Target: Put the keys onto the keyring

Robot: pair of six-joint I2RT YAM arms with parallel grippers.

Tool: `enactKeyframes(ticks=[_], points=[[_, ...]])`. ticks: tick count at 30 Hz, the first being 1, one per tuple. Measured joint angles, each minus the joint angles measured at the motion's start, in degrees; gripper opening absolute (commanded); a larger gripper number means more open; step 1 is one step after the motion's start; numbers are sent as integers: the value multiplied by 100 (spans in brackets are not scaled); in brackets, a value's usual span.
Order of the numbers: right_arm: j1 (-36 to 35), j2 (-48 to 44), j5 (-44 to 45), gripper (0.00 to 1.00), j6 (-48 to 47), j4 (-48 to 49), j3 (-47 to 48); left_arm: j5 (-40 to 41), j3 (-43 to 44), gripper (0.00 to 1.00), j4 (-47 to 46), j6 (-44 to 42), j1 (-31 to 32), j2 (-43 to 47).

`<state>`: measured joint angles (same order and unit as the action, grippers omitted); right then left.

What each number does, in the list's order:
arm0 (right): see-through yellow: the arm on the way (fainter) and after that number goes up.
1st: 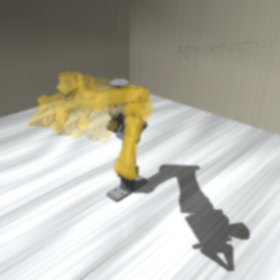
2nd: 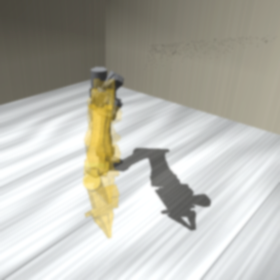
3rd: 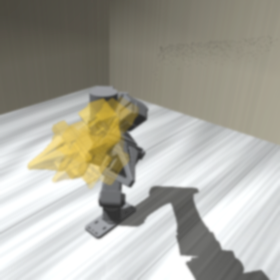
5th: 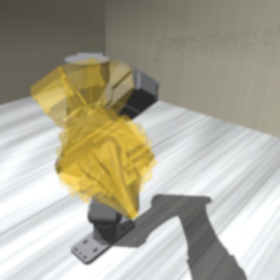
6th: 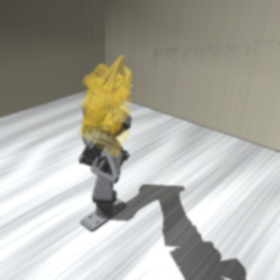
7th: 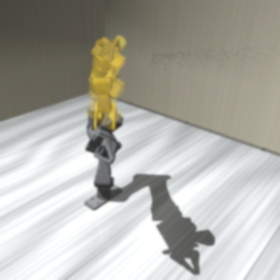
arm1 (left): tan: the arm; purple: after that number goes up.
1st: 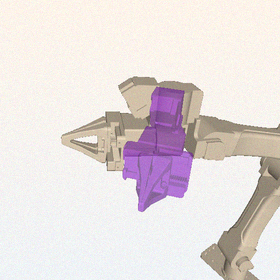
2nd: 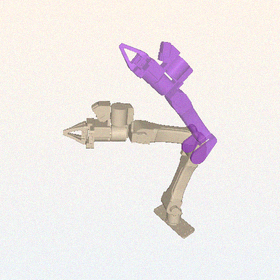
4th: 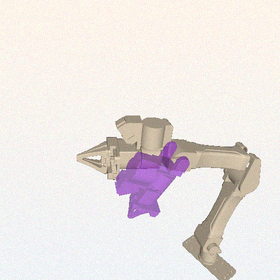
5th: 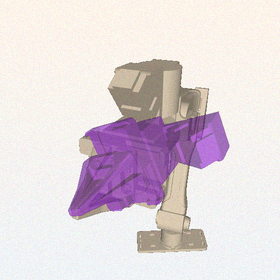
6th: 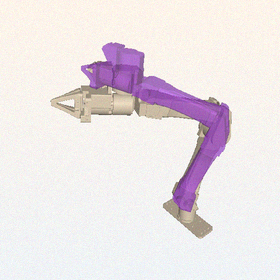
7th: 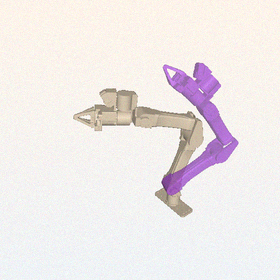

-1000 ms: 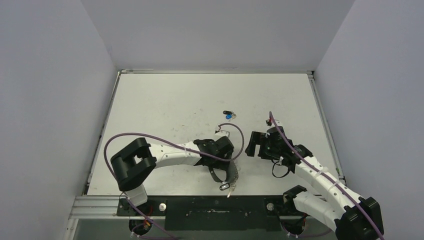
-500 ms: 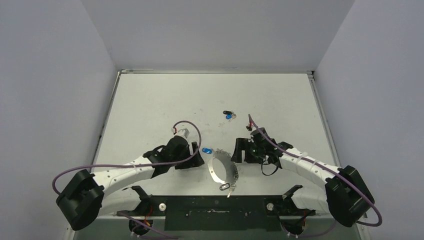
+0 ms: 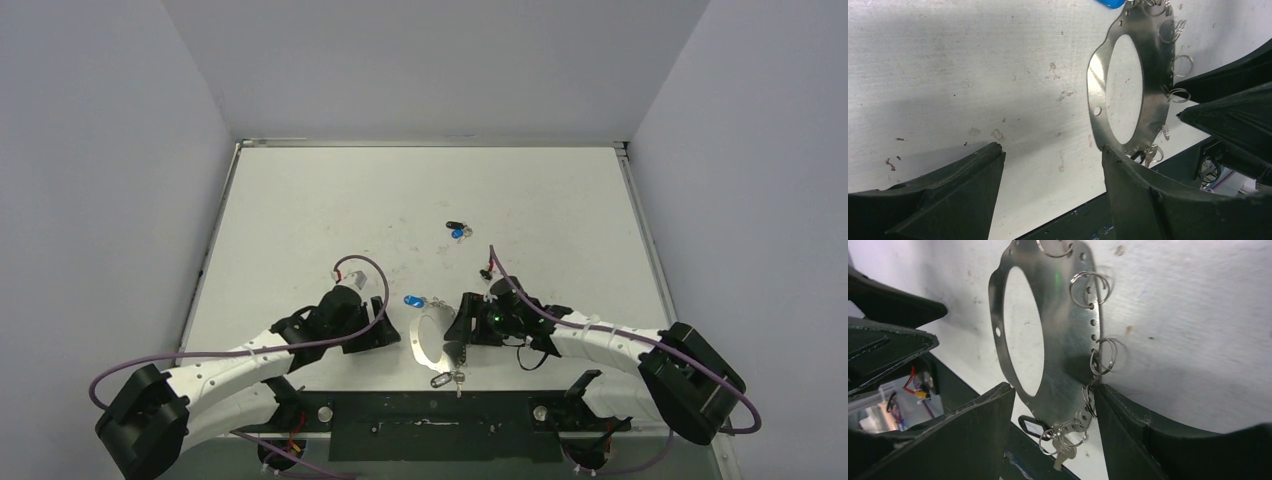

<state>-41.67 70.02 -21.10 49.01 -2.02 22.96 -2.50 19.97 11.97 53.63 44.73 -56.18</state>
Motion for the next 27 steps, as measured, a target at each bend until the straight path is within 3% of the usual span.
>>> enactKeyframes(ticks=[5, 9, 15, 19, 23, 27], points=[[-411, 358, -109, 63, 599, 872, -116, 9, 13, 69, 63, -28, -13, 107], [-568, 684, -164, 74, 756, 1200, 50, 70, 151, 69, 363, -136, -22, 122], [-389, 765, 251, 80, -17, 125, 1088, 160, 356, 70, 708, -297, -22, 144], [424, 824, 424, 79, -741, -575, 1928, 256, 413, 70, 863, -374, -35, 181], [1071, 1370, 1073, 75, -1460, -1338, 3036, 302, 424, 70, 931, -435, -59, 197], [1121, 2258, 1950, 68, -2114, -1834, 4124, 330, 424, 70, 960, -463, -68, 197]])
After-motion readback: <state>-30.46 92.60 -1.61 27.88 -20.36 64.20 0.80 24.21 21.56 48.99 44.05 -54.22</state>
